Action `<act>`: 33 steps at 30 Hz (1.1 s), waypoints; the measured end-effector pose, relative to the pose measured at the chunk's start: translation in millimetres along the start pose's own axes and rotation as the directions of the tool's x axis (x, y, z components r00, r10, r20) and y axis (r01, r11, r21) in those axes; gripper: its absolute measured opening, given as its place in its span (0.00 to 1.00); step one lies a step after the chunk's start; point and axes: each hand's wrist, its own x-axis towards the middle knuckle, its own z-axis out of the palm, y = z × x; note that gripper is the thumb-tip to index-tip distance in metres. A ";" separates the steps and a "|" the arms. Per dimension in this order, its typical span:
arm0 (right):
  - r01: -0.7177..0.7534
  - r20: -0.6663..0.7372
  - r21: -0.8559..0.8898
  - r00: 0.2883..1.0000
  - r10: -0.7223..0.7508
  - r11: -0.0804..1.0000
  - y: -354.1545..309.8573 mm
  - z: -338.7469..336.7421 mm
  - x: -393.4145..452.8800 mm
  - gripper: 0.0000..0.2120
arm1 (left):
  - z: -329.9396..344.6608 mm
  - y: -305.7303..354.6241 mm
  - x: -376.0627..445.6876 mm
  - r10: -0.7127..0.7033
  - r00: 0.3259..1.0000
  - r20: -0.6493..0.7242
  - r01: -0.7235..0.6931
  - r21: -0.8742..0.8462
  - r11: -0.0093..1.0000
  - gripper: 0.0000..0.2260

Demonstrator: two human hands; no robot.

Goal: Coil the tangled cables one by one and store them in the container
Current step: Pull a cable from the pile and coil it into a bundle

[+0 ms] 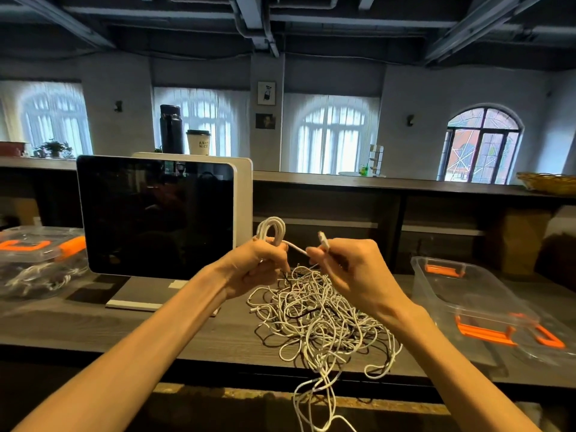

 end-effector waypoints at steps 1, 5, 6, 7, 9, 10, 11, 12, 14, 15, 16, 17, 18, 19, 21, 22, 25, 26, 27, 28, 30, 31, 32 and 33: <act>0.077 0.041 -0.108 0.996 -0.073 0.991 -3.0 1.4 0.5 0.19 | 2.7 -1.1 2.6 -0.026 0.996 -0.085 0.027 0.016 1.000 0.15; 0.255 0.216 -0.263 0.955 -0.201 0.930 -21.3 0.0 8.1 0.14 | 13.1 -8.1 14.2 0.040 0.934 -0.356 0.097 0.361 0.927 0.08; 0.284 0.277 -0.265 0.938 -0.209 0.922 -26.5 -0.2 9.5 0.13 | 14.9 -7.8 15.3 0.090 0.933 -0.347 0.089 0.467 0.879 0.09; 0.311 0.338 -0.262 0.916 -0.215 0.913 -31.1 -0.1 11.7 0.13 | 15.4 -7.7 15.9 0.122 0.947 -0.297 0.069 0.558 0.827 0.10; 0.345 0.423 -0.246 0.879 -0.220 0.906 -39.8 -3.1 19.4 0.12 | 19.3 -6.7 14.6 0.120 0.975 -0.188 0.052 0.714 0.699 0.13; 0.342 0.453 -0.233 0.866 -0.209 0.910 -43.2 -5.9 25.3 0.13 | 19.8 -8.9 13.3 0.095 0.985 -0.146 0.063 0.808 0.585 0.14; 0.325 0.474 -0.216 0.859 -0.192 0.921 -45.2 -8.8 31.7 0.13 | 19.7 -10.6 10.1 0.065 0.991 -0.118 0.073 0.873 0.482 0.14; 0.295 0.478 -0.184 0.860 -0.177 0.938 -46.0 -11.5 38.6 0.12 | 18.3 -14.6 9.6 0.055 0.995 -0.081 0.054 0.919 0.391 0.13; 0.228 0.433 -0.098 0.886 -0.165 0.969 -41.2 -14.9 50.9 0.11 | 21.9 -22.8 8.4 0.078 0.997 -0.012 -0.012 0.953 0.301 0.08; 0.198 0.406 -0.066 0.901 -0.155 0.978 -36.2 -14.0 55.8 0.13 | 29.0 -22.1 4.4 0.107 0.994 0.018 -0.048 0.958 0.282 0.05; 0.150 0.381 -0.026 0.916 -0.129 0.988 -30.7 -12.4 58.4 0.15 | 37.5 -19.7 2.1 0.139 0.989 0.051 -0.085 0.965 0.250 0.03; 0.071 0.349 0.038 0.934 -0.080 0.997 -24.8 -10.8 58.8 0.15 | 45.5 -16.4 0.3 0.158 0.986 0.046 -0.089 0.956 0.280 0.03; -0.023 0.309 0.130 0.951 -0.018 0.991 -19.7 -9.7 56.5 0.15 | 50.7 -13.1 0.0 0.174 0.984 0.036 -0.097 0.930 0.353 0.04; -0.115 0.266 0.222 0.963 0.053 0.968 -13.6 -8.5 52.3 0.15 | 53.8 -9.7 -1.3 0.199 0.980 0.026 -0.114 0.889 0.443 0.04; -0.272 0.216 0.348 0.954 0.206 0.897 -2.9 -4.8 41.5 0.16 | 48.6 -7.3 -1.4 0.270 0.963 0.016 -0.171 0.810 0.561 0.03; -0.336 0.213 0.391 0.939 0.271 0.857 1.6 -1.8 36.4 0.17 | 45.5 -7.0 -1.6 0.277 0.961 -0.004 -0.174 0.768 0.616 0.05; -0.393 0.171 0.469 0.919 0.355 0.791 7.8 8.9 24.2 0.15 | 41.9 -8.9 -2.4 0.250 0.962 -0.110 -0.155 0.534 0.831 0.10; -0.383 0.139 0.486 0.921 0.363 0.785 6.8 12.1 20.2 0.14 | 41.8 -7.5 -1.9 0.228 0.959 -0.168 -0.134 0.439 0.888 0.10; -0.374 0.109 0.500 0.922 0.371 0.781 6.2 15.4 16.5 0.12 | 40.4 -7.4 0.0 0.195 0.959 -0.205 -0.117 0.340 0.933 0.11; -0.364 0.084 0.512 0.923 0.376 0.778 4.8 18.1 13.1 0.11 | 40.1 -6.6 0.2 0.153 0.963 -0.220 -0.099 0.241 0.966 0.11; -0.320 0.020 0.511 0.932 0.361 0.797 3.2 22.5 8.0 0.10 | 42.4 -5.4 -1.4 0.095 0.981 -0.171 -0.085 0.064 0.994 0.12; -0.283 -0.024 0.504 0.940 0.341 0.816 2.8 23.8 6.4 0.09 | 43.6 -6.0 -2.8 0.079 0.989 -0.123 -0.081 -0.007 0.997 0.12; -0.246 -0.071 0.498 0.944 0.322 0.831 2.3 24.1 5.9 0.08 | 44.1 -6.2 -4.2 0.075 0.994 -0.073 -0.080 -0.071 0.994 0.13; -0.209 -0.117 0.489 0.946 0.302 0.847 2.6 23.5 5.0 0.06 | 42.8 -6.3 -4.3 0.078 0.997 -0.024 -0.081 -0.141 0.987 0.13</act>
